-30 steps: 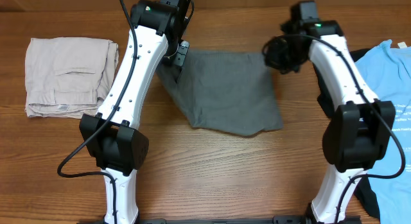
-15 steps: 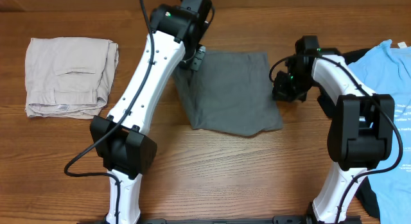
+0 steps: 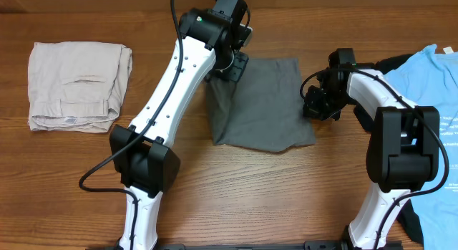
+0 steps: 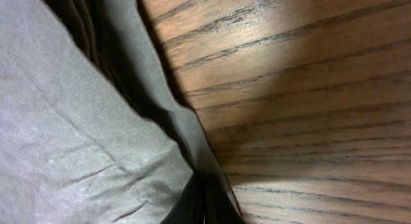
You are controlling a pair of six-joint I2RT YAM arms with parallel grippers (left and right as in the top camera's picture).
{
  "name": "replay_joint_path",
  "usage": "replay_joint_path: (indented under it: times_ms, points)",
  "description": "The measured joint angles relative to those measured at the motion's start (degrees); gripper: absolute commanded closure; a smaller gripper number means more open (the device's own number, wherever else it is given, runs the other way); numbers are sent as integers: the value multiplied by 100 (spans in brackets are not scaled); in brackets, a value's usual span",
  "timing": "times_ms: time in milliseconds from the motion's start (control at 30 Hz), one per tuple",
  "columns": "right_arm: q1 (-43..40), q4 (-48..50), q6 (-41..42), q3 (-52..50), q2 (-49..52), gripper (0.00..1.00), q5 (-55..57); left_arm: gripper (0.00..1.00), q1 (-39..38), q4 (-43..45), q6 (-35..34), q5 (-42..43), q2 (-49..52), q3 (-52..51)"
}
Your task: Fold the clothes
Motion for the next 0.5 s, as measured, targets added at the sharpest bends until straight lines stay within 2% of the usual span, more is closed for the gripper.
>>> replay_joint_path:
  times_ms: [200, 500]
  points:
    - [0, 101, 31, -79, -42, 96, -4, 96, -114, 251, -42, 492, 83, 0]
    - [0, 118, 94, -96, -52, 96, -7, 93, -407, 562, -299, 682, 98, 0]
